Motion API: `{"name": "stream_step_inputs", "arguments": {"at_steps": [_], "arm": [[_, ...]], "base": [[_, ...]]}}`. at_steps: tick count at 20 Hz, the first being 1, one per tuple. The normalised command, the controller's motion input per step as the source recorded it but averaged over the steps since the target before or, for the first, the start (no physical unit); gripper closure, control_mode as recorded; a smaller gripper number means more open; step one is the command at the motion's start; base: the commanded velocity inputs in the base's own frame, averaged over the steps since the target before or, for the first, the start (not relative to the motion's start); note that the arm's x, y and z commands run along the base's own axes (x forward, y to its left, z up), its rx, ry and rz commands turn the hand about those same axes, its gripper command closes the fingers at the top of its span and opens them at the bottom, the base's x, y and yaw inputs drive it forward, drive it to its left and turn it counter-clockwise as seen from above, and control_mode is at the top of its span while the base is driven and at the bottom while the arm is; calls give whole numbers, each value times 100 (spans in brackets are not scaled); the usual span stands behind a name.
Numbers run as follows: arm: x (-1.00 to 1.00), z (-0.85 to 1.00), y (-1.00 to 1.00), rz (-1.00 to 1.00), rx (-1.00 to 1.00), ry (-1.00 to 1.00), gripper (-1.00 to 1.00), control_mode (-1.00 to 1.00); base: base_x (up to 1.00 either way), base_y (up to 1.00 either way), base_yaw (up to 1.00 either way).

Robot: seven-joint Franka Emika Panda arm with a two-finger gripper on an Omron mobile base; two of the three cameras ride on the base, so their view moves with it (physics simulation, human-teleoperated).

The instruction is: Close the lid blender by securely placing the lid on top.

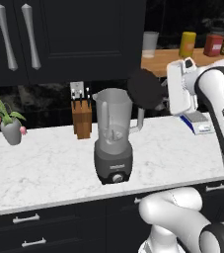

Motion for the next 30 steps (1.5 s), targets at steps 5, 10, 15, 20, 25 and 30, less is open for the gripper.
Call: {"name": "stream_step_inputs", "arguments": {"at_steps": [5,10,15,20,25,30], "arm": [[35,26,30,0,-2,10,100,-100],[23,0,24,0,-18,27,100,-100],[3,0,29,0,-23,21,100,-100],[13,0,10,0,-16,23,100,-100],[0,0,0,0,-5,11,100,-100],[0,0,0,0,0,5,100,-100]], "base": [[0,0,0],[0,0,0],[0,0,0],[0,0,0],[0,0,0],[0,0,0]]}}
